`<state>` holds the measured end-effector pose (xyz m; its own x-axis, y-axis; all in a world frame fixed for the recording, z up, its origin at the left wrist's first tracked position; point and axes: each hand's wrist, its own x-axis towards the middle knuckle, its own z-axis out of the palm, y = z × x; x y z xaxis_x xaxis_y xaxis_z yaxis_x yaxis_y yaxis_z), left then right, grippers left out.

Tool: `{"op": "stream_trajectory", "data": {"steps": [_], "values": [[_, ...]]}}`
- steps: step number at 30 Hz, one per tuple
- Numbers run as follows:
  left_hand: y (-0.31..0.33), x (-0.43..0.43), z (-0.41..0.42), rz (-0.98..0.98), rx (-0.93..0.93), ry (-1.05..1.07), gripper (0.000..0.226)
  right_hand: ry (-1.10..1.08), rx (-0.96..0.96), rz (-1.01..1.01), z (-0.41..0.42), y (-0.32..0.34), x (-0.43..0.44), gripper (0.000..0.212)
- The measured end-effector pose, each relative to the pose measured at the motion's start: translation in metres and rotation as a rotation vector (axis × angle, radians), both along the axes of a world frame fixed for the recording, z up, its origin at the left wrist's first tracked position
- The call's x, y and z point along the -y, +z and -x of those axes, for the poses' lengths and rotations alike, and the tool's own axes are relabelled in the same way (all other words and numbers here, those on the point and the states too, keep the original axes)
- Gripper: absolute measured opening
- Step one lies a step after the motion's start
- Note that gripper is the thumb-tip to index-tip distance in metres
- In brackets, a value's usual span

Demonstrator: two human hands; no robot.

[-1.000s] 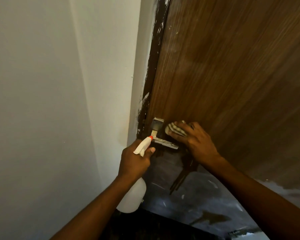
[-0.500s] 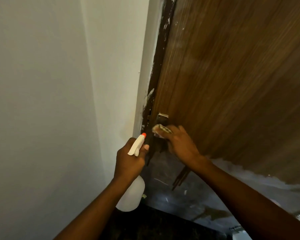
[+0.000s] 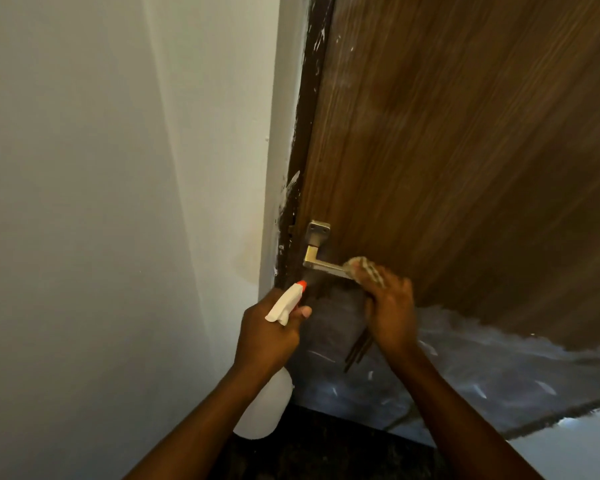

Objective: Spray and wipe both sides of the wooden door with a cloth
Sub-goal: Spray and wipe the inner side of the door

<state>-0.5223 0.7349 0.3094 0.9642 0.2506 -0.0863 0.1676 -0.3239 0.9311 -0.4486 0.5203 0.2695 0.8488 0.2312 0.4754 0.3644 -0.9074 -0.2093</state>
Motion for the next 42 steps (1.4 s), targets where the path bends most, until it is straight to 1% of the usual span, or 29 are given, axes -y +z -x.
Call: {"op": "stream_trajectory", "data": {"steps": [3,5,8,10,12,13,14,15,17,19,22,23,24,25,27,28,29,30,31,32,35,37,39,42], "values": [[-0.003,0.013,0.002,0.002,-0.037,-0.018,0.047,-0.105,-0.072,-0.056,-0.009,0.001,0.007,0.065],[-0.002,0.013,0.003,-0.002,-0.015,-0.012,0.045,-0.055,-0.03,0.006,-0.011,0.0,-0.017,0.065],[-0.003,0.005,0.003,0.005,0.019,0.034,0.037,0.031,0.001,0.052,-0.013,0.008,-0.078,0.054],[-0.006,-0.002,0.003,0.005,0.031,0.067,0.036,0.089,-0.012,0.167,-0.018,0.009,-0.118,0.057],[-0.01,-0.011,0.005,-0.029,0.046,0.081,0.039,0.11,-0.05,0.311,-0.023,0.005,-0.132,0.07],[-0.01,-0.015,0.006,-0.058,0.062,0.078,0.039,0.107,-0.039,0.331,-0.025,0.001,-0.124,0.076],[-0.01,-0.018,0.007,-0.079,0.078,0.074,0.037,0.104,-0.005,0.308,-0.022,-0.004,-0.11,0.078],[-0.01,-0.02,0.008,-0.088,0.095,0.071,0.034,0.089,0.048,0.265,-0.018,-0.009,-0.091,0.077],[-0.009,-0.02,0.008,-0.073,0.112,0.06,0.028,0.017,0.203,0.169,-0.01,-0.019,-0.043,0.073],[-0.011,-0.013,0.009,-0.036,0.111,0.044,0.028,-0.009,0.283,0.145,-0.007,-0.024,-0.006,0.081],[-0.015,-0.003,0.011,-0.016,0.102,0.033,0.029,0.102,0.329,0.199,-0.016,-0.024,-0.001,0.097],[-0.015,-0.002,0.011,-0.018,0.104,0.034,0.03,0.167,0.342,0.22,-0.02,-0.023,-0.011,0.098],[-0.015,-0.001,0.012,-0.025,0.103,0.036,0.033,0.224,0.352,0.239,-0.023,-0.022,-0.024,0.093],[-0.015,-0.001,0.011,-0.033,0.101,0.043,0.036,0.26,0.343,0.264,-0.028,-0.019,-0.038,0.081],[-0.015,-0.002,0.009,-0.033,0.081,0.058,0.041,0.261,0.267,0.332,-0.035,-0.01,-0.063,0.052],[-0.014,-0.002,0.007,-0.031,0.08,0.058,0.042,0.25,0.242,0.351,-0.036,-0.007,-0.07,0.048],[-0.012,-0.002,0.006,-0.032,0.087,0.055,0.041,0.252,0.238,0.353,-0.037,-0.006,-0.07,0.047],[-0.01,-0.002,0.004,-0.037,0.098,0.048,0.041,0.261,0.241,0.336,-0.038,-0.007,-0.065,0.052],[-0.008,-0.001,0.002,-0.043,0.109,0.039,0.04,0.266,0.247,0.299,-0.037,-0.005,-0.056,0.057],[-0.007,0.0,0.001,-0.046,0.115,0.033,0.04,0.263,0.254,0.253,-0.035,-0.006,-0.044,0.057],[-0.004,0.002,-0.004,-0.007,0.115,0.039,0.043,0.252,0.231,0.123,-0.033,-0.009,-0.003,0.037],[-0.003,0.004,-0.006,0.01,0.122,0.049,0.045,0.217,0.166,0.096,-0.034,-0.009,0.012,0.04],[-0.001,0.006,-0.008,0.0,0.123,0.052,0.045,0.198,0.108,0.101,-0.035,-0.002,0.006,0.043],[0.001,0.007,-0.012,-0.035,0.125,0.06,0.045,0.187,0.085,0.143,-0.042,0.017,-0.046,0.037]]}}
